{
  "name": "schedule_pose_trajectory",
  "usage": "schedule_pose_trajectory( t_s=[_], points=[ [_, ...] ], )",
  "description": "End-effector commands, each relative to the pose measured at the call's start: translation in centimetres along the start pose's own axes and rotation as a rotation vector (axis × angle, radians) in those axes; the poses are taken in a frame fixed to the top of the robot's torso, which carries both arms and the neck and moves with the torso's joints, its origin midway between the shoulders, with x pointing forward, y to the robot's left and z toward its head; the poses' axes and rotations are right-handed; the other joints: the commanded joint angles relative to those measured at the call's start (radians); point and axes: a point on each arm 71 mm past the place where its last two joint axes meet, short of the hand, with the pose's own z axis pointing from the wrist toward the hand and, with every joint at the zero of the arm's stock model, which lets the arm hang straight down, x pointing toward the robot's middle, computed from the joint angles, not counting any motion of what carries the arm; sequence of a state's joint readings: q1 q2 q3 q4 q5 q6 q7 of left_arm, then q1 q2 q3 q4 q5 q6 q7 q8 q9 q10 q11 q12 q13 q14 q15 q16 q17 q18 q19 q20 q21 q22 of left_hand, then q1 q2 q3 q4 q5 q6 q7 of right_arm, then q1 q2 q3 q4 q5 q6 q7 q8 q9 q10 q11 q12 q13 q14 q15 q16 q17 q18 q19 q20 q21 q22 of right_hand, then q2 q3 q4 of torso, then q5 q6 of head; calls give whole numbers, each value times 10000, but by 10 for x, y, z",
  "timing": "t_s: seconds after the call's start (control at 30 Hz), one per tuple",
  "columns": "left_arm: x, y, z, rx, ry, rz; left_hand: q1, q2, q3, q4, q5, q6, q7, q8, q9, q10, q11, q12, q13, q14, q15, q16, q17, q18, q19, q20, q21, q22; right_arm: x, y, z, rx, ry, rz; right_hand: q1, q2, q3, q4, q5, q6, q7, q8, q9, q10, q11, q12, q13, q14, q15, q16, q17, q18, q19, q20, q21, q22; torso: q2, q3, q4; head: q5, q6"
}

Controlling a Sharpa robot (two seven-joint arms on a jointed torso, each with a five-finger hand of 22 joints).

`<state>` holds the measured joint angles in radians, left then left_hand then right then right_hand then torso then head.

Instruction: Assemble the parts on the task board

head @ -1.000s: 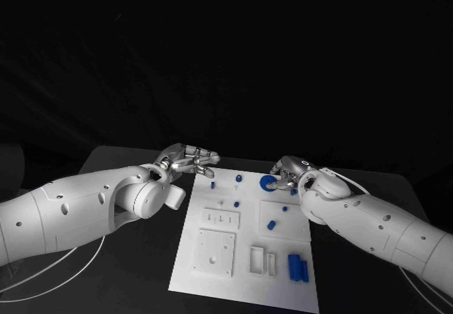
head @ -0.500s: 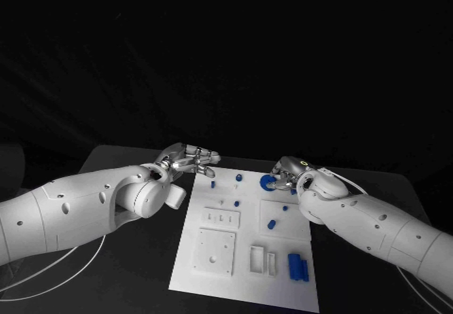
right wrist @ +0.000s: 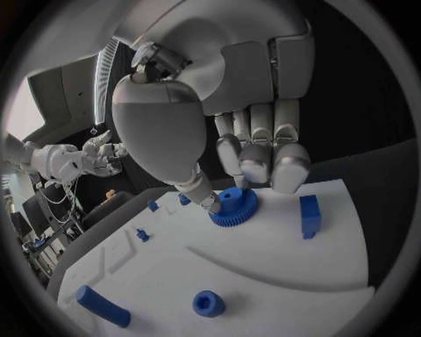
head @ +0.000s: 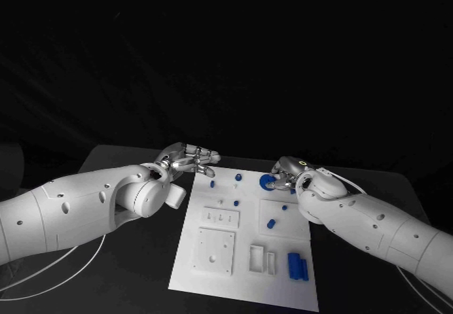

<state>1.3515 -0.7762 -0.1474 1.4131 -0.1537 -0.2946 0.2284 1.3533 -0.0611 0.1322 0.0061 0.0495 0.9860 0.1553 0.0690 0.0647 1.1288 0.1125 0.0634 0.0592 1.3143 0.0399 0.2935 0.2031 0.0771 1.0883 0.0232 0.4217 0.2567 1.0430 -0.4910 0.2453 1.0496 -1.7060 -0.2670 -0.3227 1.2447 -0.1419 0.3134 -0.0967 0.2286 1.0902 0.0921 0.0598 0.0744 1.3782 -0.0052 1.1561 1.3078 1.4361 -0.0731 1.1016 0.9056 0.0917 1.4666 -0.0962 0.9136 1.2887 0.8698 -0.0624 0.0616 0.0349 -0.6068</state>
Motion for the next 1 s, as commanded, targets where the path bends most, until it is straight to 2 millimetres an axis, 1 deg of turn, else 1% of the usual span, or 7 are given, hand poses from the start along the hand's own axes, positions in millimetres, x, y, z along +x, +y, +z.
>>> schedule_pose_trajectory(
  t_s=[0.03,0.1,0.27,0.67,0.73,0.8,1.0],
  points=[
    [3,-1,1,53,193,-23,78,32,-23,-23,-2,-69,-18,-63,1,-74,18,-51,0,-73,31,36,-17,-79,-81,7,53,14,10,-2,-2,97,418,-379,-42,-32,-13,-56,60,-35,20,31,19,70,-5,-6,280,33,-18,27,-8,-179,577,-14,-71,22,-4,-2,-2,-11,6],
    [3,-1,1,48,193,-23,78,32,-23,-23,-2,-69,-18,-63,1,-74,18,-51,0,-73,31,36,-17,-79,-81,7,53,14,12,-1,-2,76,440,-518,-16,-40,11,-82,246,-20,21,30,23,74,-6,1,289,34,-18,28,-5,-179,580,-12,-72,34,-4,5,-10,-21,12],
    [3,-1,1,39,198,-24,68,33,-27,-20,-2,-85,-14,-58,4,-94,24,-51,1,-74,35,37,-18,-75,-80,11,54,13,14,1,-2,69,413,-709,-1,-31,55,-133,367,50,4,37,34,93,-12,32,311,35,-19,36,5,-182,583,-11,-70,53,-7,-15,-48,-65,29],
    [3,0,0,-38,129,-10,54,36,-31,-13,-2,-139,1,-61,2,-112,30,-49,1,-71,38,39,-18,-74,-76,13,56,13,13,7,-5,4,15,-357,-197,274,286,-371,778,517,-142,30,103,195,-110,213,460,34,-85,10,-3,-225,590,-75,-101,108,-8,-43,-13,-44,51],
    [2,0,0,-37,98,-4,60,43,-23,-12,-1,-137,-1,-56,5,-123,32,-50,1,-68,37,42,-17,-69,-70,13,58,13,11,11,-6,-69,-156,-209,-254,332,282,-427,836,536,-149,32,103,202,-118,223,483,40,-93,9,1,-229,593,-85,-119,113,-2,-24,-19,-29,53],
    [1,0,0,-36,81,0,60,43,-23,-12,-1,-137,-1,-56,5,-123,32,-50,1,-68,37,42,-17,-69,-70,13,58,13,9,13,-8,-143,-333,-104,-280,351,270,-462,824,557,-155,35,106,207,-120,223,491,40,-95,7,1,-232,595,-88,-117,121,-2,-13,-22,-28,60],
    [-1,0,-1,-41,-36,23,56,75,-8,-8,0,-124,-6,-56,5,-112,28,-49,1,-58,33,52,-13,-65,-62,11,66,16,-7,31,-16,-697,-1370,669,-287,368,236,-442,442,674,-200,34,127,236,-149,232,507,37,-136,4,7,-218,603,-125,-135,114,5,-23,-56,-11,77]
  ],
)
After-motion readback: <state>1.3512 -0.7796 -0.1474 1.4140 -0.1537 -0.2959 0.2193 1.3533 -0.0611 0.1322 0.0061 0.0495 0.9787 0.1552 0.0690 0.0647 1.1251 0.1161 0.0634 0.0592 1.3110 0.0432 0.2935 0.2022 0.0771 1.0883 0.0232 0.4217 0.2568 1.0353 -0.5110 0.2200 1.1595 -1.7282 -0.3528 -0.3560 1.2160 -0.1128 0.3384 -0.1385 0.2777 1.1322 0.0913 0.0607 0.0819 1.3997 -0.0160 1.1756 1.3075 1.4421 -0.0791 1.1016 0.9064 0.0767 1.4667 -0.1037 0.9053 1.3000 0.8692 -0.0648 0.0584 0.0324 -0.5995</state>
